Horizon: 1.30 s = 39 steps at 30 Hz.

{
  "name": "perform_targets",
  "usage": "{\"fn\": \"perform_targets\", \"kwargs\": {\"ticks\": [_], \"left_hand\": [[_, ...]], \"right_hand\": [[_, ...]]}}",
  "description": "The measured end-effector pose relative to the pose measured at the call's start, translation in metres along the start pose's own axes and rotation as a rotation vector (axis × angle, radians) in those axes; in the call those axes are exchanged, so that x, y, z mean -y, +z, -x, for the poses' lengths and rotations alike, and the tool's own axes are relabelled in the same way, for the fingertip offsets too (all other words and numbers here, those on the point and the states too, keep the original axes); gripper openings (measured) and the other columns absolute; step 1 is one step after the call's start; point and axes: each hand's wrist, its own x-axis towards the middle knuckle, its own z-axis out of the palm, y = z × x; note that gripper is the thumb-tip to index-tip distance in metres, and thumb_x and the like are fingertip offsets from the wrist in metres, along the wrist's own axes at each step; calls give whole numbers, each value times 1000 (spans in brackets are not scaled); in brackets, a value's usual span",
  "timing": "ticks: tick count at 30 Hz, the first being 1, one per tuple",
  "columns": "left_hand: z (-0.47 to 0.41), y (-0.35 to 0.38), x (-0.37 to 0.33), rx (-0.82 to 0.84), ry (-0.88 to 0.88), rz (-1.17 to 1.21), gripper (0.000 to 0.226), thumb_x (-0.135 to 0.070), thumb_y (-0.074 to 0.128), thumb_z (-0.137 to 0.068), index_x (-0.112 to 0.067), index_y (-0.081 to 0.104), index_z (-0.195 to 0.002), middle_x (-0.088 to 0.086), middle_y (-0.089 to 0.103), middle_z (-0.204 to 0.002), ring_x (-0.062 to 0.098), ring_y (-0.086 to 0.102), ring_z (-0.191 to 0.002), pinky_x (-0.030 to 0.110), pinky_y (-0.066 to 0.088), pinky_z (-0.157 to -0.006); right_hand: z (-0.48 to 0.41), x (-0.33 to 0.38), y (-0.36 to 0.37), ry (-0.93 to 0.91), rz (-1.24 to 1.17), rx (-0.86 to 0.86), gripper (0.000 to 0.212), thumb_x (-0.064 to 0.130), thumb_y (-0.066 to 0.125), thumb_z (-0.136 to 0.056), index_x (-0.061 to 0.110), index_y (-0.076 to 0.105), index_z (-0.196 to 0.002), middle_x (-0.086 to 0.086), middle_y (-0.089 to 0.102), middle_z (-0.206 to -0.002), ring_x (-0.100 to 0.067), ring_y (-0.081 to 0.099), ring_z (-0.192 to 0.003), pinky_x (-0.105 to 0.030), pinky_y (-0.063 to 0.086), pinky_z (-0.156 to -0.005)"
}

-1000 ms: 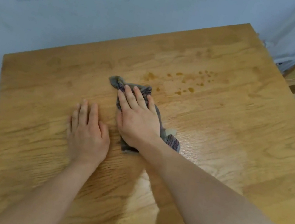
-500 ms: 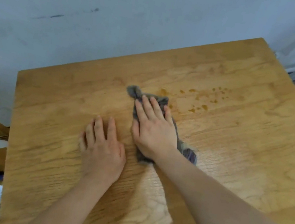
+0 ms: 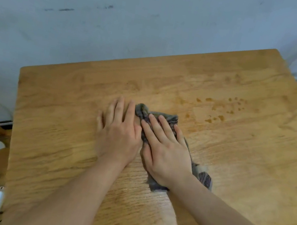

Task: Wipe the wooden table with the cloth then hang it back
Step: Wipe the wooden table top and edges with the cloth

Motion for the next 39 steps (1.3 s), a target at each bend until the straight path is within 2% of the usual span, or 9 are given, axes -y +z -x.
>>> {"fn": "perform_targets", "kwargs": {"ticks": [7,14,19,22,26,28,33,36,39], "left_hand": [[-1,-2,-1,35,-4,-29,61,-38,20,-92,-16,27,-149,4,26,-157,19,17,-144,49,17,-116],[2,1,1,22,8,-1,58,-35,29,-91,-12,40,-144,7,34,-153,24,26,-141,53,22,-112],[-2,0,-1,23,-11,40,57,-34,32,-89,-12,38,-142,6,34,-152,23,25,-142,52,19,-114],[0,-3,-1,25,-35,70,51,-32,33,-88,-9,44,-132,6,38,-149,23,28,-140,51,19,-114],[0,-3,1,13,-10,62,43,-31,37,-87,-13,45,-125,7,41,-147,26,31,-139,53,22,-112],[1,-2,1,11,-2,64,40,-30,40,-87,-15,47,-124,7,40,-147,27,31,-138,53,21,-111],[-3,0,3,16,-2,58,39,-30,36,-88,-17,45,-123,8,38,-149,27,28,-140,54,19,-113],[3,-1,1,27,-14,58,41,-31,34,-88,-17,46,-125,7,37,-150,26,27,-141,54,19,-113],[5,-3,0,29,-6,59,44,-32,34,-86,-17,48,-124,7,39,-149,27,29,-140,54,22,-111]], "right_hand": [[-135,2,-4,184,7,-67,56,38,24,-99,25,26,-153,1,22,-161,-20,13,-149,-48,11,-119],[-49,-17,-7,-85,37,-2,53,40,28,-99,26,35,-150,3,30,-158,-18,23,-147,-47,20,-117],[-131,2,-10,34,3,-26,51,41,28,-101,29,32,-151,7,26,-160,-16,18,-148,-47,13,-119],[-165,18,-12,-129,-88,61,47,43,21,-104,34,35,-149,13,25,-159,-10,11,-149,-44,5,-119],[-139,-2,-15,-338,-127,74,50,44,19,-102,33,43,-145,12,36,-154,-11,22,-147,-42,11,-119],[-127,-33,-16,-274,-9,12,53,45,20,-99,31,39,-147,8,34,-156,-14,24,-146,-44,16,-118],[-154,-54,-19,150,55,-47,52,41,21,-102,30,23,-153,6,19,-162,-16,12,-149,-47,11,-120],[-124,-33,-13,188,20,-76,54,39,21,-101,27,27,-153,3,23,-161,-19,15,-149,-48,13,-119],[-48,-13,-7,80,35,-73,52,38,27,-100,25,37,-150,1,32,-157,-20,24,-147,-49,21,-117]]}}
